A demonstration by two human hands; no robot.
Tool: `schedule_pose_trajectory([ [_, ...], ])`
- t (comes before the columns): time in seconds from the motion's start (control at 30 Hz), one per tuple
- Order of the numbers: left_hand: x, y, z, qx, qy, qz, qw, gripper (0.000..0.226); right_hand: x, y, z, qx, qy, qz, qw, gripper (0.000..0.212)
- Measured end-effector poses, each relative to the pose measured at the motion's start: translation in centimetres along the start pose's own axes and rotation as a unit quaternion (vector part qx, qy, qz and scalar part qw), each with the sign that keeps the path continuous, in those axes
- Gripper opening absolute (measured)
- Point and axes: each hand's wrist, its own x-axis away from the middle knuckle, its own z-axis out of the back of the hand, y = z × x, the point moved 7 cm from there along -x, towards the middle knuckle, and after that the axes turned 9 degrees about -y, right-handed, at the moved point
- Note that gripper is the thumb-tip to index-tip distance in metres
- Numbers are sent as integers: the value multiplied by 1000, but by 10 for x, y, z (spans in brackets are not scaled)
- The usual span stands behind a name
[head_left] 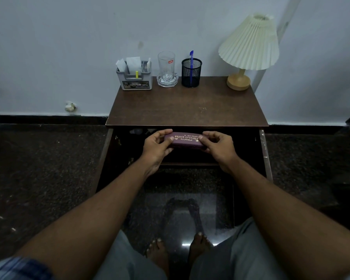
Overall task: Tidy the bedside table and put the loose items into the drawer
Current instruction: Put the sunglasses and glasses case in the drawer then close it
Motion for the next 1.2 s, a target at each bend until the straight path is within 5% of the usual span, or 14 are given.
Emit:
schedule_pose_trajectory([
  [0.7, -4, -7, 1, 93, 37, 43, 994, 6, 2, 1, 10, -102, 76, -45, 991, 26],
  [0.83, -5, -23, 1, 121, 44, 70, 989, 20, 3, 10, 20, -81, 76, -77, 991, 22],
  [1.0, -5, -61, -17, 137, 50, 122, 982, 6, 3, 30, 48, -36, 123, -112, 985, 14],
  [1.2, -22, -104, -52, 120, 84, 127, 981, 30, -10, 50, 99, 51, 224, -97, 968, 21],
])
